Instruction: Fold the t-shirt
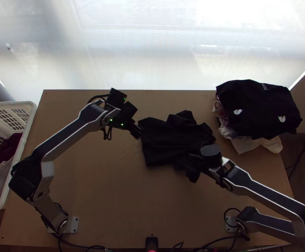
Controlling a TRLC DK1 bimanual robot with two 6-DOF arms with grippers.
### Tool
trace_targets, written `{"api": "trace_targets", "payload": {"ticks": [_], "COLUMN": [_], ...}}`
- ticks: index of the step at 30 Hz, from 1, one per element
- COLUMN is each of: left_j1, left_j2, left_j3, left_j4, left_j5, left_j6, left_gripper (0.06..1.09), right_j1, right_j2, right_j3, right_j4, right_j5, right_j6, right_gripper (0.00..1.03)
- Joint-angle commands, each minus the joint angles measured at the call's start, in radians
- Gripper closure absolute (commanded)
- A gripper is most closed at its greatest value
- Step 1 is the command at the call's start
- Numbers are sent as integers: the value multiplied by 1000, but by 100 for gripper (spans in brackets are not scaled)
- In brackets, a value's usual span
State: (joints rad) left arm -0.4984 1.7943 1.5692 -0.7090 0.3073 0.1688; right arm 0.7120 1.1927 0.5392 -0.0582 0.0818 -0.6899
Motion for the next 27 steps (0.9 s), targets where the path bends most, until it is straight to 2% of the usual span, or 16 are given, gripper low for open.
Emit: {"api": "trace_targets", "payload": {"ticks": [1,6,10,14,27], "left_j1": [98,155,170,193,227], "left_j2": [-69,-99,-125,-162,-214], "left_j3": [-31,-41,-57,-87,-172], "left_j4": [-12,-12,-10,-7,25], "left_j5": [16,16,16,16,15], "left_j6": [6,14,14,17,31], "left_gripper": [10,10,10,10,10], "right_j1": [173,288,340,376,420], "right_j2": [48,100,188,254,424], "right_j3": [-4,-4,-12,-24,28], "right_j4": [0,44,212,437,544], "right_j5": [47,92,191,305,323], "right_j6": [-3,-3,-51,-145,-152], "right_gripper": [5,5,5,5,5]}}
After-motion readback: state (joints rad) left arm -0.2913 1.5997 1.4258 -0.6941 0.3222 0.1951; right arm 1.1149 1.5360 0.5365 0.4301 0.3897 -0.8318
